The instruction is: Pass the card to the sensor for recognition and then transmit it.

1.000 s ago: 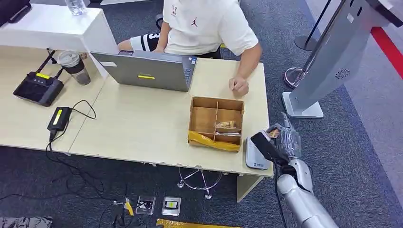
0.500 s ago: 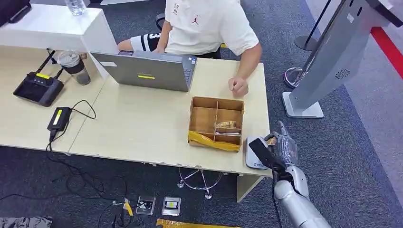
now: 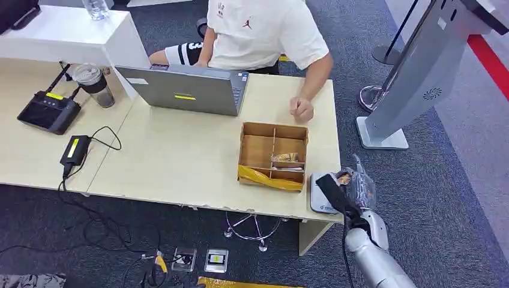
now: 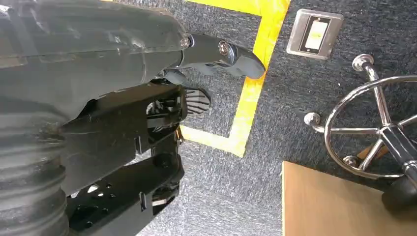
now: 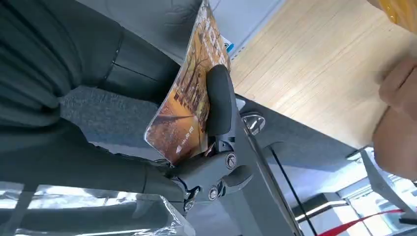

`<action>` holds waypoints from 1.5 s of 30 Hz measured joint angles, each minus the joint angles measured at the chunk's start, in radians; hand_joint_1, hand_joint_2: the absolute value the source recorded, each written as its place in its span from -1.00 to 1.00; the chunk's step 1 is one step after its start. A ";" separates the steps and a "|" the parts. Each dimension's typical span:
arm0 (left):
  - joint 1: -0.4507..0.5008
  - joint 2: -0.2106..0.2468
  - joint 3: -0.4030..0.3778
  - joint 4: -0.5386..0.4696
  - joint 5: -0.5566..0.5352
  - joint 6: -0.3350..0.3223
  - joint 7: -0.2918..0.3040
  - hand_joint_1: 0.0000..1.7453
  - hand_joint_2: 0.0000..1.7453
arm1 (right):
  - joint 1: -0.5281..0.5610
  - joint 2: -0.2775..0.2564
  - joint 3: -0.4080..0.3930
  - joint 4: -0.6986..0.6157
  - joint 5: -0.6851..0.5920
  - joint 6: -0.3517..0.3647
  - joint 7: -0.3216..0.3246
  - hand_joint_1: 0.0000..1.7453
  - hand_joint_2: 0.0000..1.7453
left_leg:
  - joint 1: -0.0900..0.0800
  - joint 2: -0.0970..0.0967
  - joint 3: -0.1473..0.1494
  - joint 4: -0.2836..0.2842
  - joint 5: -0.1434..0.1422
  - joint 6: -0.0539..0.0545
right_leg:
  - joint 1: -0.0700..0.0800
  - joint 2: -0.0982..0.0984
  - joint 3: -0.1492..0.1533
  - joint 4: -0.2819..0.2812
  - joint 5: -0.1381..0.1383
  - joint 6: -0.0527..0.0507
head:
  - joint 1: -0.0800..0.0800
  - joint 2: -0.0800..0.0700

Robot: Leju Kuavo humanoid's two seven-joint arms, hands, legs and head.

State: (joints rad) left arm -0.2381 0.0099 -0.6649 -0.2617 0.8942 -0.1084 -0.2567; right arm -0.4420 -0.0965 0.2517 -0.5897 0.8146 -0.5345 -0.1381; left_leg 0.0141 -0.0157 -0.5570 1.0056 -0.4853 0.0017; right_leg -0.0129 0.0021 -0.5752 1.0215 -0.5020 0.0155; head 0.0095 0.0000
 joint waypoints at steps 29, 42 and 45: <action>-0.043 -0.017 -0.009 -0.006 -0.042 -0.022 0.047 -1.00 1.00 | -0.245 0.063 0.092 -0.529 0.261 0.026 0.011 1.00 1.00 | 0.000 0.000 -0.001 0.000 0.001 -0.001 | 0.000 0.000 -0.001 0.002 0.001 0.000 | 0.000 0.000; -0.079 -0.042 -0.017 -0.013 -0.078 -0.067 0.088 -1.00 1.00 | -0.425 0.229 0.232 -0.072 0.487 0.080 0.068 1.00 1.00 | 0.001 -0.002 -0.004 0.000 0.003 -0.003 | 0.001 -0.001 -0.004 0.003 0.000 -0.001 | 0.000 0.000; -0.085 -0.046 -0.018 -0.014 -0.084 -0.075 0.096 -1.00 1.00 | -0.431 0.240 0.256 -0.012 0.506 0.085 0.089 1.00 1.00 | 0.001 -0.002 -0.004 0.000 0.003 -0.003 | 0.001 -0.001 -0.004 0.003 0.000 -0.001 | 0.000 0.000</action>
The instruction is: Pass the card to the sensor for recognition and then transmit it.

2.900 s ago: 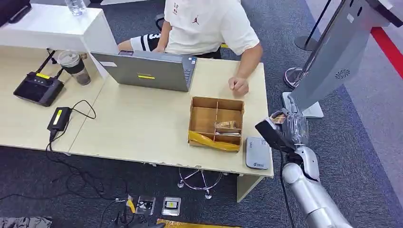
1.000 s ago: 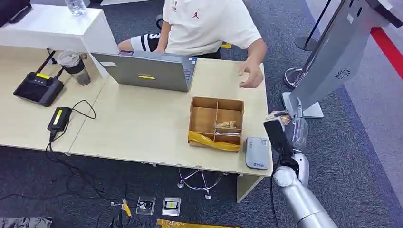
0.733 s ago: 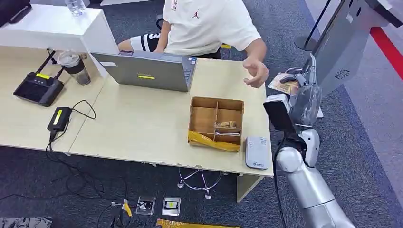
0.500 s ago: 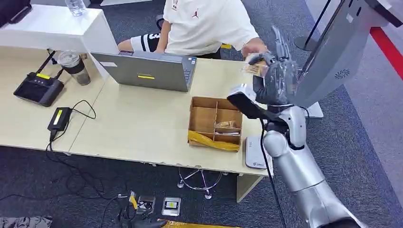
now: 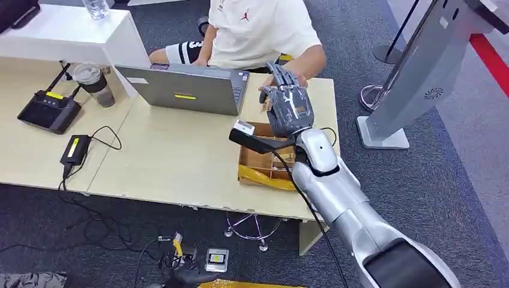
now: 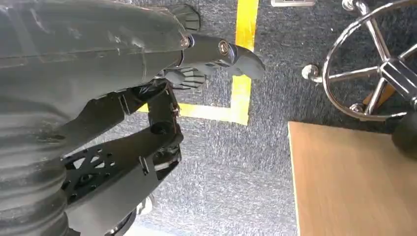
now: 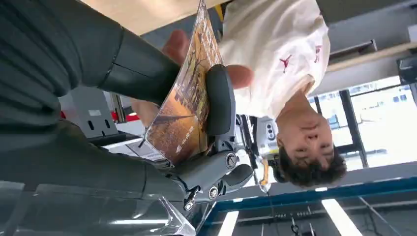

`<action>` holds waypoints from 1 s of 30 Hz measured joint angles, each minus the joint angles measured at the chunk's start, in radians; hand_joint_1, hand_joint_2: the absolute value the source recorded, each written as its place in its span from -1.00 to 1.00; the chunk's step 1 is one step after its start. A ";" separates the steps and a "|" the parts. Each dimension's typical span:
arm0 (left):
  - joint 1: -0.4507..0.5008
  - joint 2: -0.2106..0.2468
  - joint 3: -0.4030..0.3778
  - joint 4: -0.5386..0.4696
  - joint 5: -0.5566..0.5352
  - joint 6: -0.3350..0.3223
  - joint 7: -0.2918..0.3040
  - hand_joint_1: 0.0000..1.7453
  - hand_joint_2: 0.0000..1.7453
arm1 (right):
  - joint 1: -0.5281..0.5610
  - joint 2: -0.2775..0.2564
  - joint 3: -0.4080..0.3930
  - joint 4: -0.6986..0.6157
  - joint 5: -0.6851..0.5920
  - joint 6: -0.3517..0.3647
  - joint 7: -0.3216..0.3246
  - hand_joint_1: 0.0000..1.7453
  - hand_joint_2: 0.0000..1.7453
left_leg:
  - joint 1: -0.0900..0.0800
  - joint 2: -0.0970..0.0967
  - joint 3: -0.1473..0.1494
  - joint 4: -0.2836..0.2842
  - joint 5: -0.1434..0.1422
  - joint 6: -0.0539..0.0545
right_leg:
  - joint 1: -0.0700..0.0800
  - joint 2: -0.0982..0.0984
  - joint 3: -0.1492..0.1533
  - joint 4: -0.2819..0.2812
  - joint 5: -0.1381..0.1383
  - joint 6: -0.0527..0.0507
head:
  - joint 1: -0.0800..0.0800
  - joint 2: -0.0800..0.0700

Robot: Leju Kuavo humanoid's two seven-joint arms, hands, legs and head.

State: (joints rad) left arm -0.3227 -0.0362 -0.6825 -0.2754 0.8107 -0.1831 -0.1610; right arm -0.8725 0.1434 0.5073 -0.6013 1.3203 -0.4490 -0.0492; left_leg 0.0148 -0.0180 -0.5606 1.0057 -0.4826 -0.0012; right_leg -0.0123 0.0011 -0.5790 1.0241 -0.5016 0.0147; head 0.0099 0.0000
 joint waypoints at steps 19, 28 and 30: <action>-0.009 -0.011 -0.006 0.000 0.000 0.021 0.013 -1.00 1.00 | -0.040 -0.011 0.032 0.131 0.021 -0.017 0.042 -1.00 1.00 | 0.000 0.002 0.001 0.000 0.000 0.000 | 0.000 0.001 0.000 0.000 0.000 0.000 | 0.000 0.000; -0.003 -0.005 -0.005 0.002 0.010 0.030 -0.011 -1.00 1.00 | -0.051 -0.007 -0.015 0.113 -0.135 -0.106 -0.079 -1.00 1.00 | 0.000 0.002 0.001 0.000 0.000 0.000 | 0.000 0.001 0.000 0.000 0.001 0.000 | 0.000 0.000; 0.002 -0.003 -0.004 0.003 0.014 0.031 -0.027 -1.00 1.00 | -0.040 -0.009 -0.035 0.056 -0.215 -0.066 -0.110 -1.00 1.00 | 0.000 0.002 0.001 0.000 0.000 0.000 | 0.000 0.001 0.000 0.000 0.001 0.000 | 0.000 0.000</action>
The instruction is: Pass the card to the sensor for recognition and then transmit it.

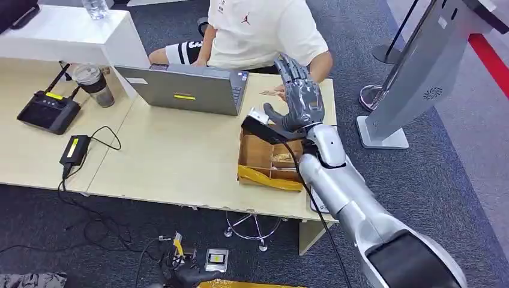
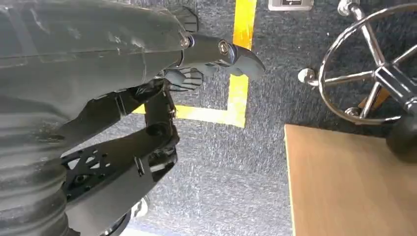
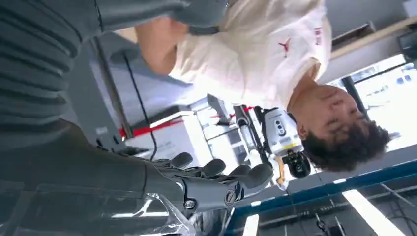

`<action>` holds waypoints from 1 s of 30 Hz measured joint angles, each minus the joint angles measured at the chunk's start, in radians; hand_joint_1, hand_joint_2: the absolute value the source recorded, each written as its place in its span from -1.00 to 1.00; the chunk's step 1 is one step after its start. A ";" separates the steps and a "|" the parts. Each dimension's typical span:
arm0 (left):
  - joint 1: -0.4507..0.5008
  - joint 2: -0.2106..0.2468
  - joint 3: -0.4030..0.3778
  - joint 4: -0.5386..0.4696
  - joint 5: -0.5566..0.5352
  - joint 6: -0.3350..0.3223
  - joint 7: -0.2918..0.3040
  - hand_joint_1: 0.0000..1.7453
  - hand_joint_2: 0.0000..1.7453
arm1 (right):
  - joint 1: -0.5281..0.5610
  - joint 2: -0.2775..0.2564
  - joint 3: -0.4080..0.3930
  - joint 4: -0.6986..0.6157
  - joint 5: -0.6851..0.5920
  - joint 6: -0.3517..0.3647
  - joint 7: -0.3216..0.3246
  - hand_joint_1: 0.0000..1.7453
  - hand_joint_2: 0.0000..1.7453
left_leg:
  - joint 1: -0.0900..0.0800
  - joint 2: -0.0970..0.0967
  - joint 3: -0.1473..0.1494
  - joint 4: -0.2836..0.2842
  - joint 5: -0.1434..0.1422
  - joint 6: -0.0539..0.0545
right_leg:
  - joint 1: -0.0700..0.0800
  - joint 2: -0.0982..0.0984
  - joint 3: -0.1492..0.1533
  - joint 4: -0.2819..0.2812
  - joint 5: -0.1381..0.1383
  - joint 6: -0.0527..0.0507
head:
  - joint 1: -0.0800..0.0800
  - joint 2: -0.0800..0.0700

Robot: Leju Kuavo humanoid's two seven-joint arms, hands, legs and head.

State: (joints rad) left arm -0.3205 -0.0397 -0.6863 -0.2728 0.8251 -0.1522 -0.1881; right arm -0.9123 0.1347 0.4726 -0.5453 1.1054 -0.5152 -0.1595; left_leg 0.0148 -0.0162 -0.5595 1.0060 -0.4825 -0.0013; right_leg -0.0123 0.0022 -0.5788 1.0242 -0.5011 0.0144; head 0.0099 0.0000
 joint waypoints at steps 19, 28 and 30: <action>0.064 0.039 0.015 0.012 0.013 -0.030 -0.068 -1.00 1.00 | 0.435 -0.184 0.042 -1.096 -0.191 0.712 0.125 -1.00 1.00 | 0.000 0.001 0.001 0.000 -0.001 -0.001 | 0.000 0.000 0.000 -0.001 0.000 0.000 | -0.001 0.000; 0.064 0.042 0.015 0.012 0.011 -0.014 -0.068 -1.00 1.00 | 0.503 -0.217 0.155 -1.108 0.212 0.519 0.124 -1.00 1.00 | 0.000 0.001 0.000 -0.001 -0.001 -0.001 | 0.000 0.000 0.000 0.000 0.000 0.000 | 0.000 0.000; 0.063 0.042 0.015 0.012 0.011 -0.010 -0.068 -1.00 1.00 | 0.504 -0.217 0.162 -1.080 0.241 0.489 0.124 -1.00 1.00 | 0.000 0.001 0.000 -0.001 -0.001 -0.001 | 0.000 0.000 0.000 0.000 0.000 0.000 | 0.000 0.000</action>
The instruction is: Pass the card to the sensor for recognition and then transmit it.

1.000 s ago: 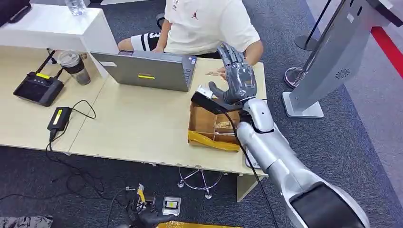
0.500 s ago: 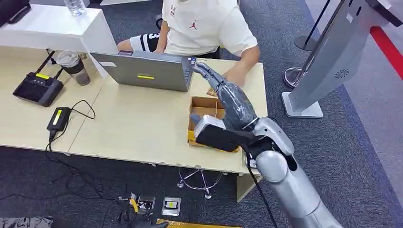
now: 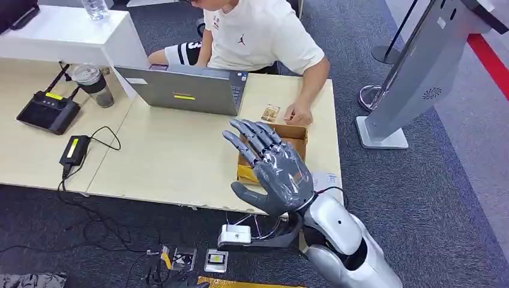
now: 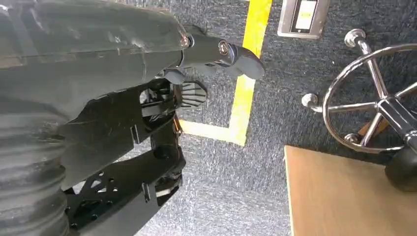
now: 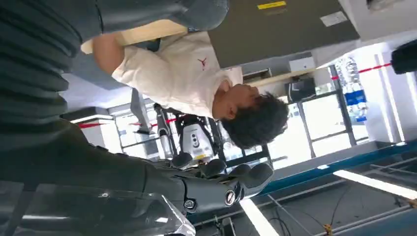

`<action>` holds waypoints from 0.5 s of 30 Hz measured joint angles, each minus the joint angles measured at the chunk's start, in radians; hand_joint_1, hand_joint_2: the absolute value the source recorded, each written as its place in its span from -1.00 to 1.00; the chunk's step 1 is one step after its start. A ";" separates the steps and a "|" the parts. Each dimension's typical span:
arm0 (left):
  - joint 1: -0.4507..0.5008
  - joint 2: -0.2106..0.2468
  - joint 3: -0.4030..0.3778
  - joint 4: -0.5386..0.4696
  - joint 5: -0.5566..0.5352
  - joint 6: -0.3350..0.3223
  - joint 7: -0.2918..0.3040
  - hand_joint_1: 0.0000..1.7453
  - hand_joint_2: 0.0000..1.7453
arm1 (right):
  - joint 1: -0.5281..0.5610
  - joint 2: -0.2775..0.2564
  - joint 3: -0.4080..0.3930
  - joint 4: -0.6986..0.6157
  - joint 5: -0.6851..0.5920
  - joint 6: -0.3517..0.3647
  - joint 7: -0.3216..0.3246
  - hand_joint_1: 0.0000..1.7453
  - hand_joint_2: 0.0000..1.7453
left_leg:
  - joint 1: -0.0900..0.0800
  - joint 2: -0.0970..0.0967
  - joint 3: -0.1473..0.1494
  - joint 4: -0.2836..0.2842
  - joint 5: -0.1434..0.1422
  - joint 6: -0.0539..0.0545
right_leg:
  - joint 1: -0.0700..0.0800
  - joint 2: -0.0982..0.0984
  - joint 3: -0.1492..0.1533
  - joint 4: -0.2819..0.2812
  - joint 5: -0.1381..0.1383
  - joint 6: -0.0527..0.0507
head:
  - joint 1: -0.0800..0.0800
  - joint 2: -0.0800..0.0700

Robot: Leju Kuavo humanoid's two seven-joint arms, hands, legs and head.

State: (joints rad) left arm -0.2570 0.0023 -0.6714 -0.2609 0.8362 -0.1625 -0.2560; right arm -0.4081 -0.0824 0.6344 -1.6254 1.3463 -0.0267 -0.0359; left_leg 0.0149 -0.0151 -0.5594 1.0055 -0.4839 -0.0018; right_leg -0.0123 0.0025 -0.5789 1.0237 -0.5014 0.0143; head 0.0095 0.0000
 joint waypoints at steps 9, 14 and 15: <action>-0.001 0.000 0.000 0.000 0.003 0.012 0.006 -1.00 1.00 | -0.009 0.018 0.026 0.171 0.072 -0.036 0.018 -1.00 1.00 | 0.000 0.000 0.000 0.000 0.000 0.000 | 0.000 0.000 0.000 0.000 0.000 0.000 | 0.000 0.000; -0.002 0.000 0.000 0.000 0.006 0.014 0.011 -1.00 1.00 | -0.020 0.041 0.040 0.264 0.072 0.012 0.034 -1.00 1.00 | 0.000 0.000 0.000 0.000 0.000 0.000 | 0.000 0.000 0.000 0.000 0.000 0.000 | 0.000 0.000; -0.002 0.000 0.000 0.000 0.006 0.014 0.011 -1.00 1.00 | -0.021 0.044 0.041 0.275 0.072 0.019 0.036 -1.00 1.00 | 0.000 0.000 0.000 0.000 0.000 0.000 | 0.000 0.000 0.000 0.000 0.000 0.000 | 0.000 0.000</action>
State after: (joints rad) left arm -0.2591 0.0023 -0.6714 -0.2613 0.8423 -0.1488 -0.2449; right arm -0.4292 -0.0389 0.6752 -1.3504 1.4187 -0.0081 0.0004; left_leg 0.0149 -0.0153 -0.5597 1.0055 -0.4839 -0.0018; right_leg -0.0122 0.0024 -0.5790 1.0238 -0.5014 0.0143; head 0.0095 0.0000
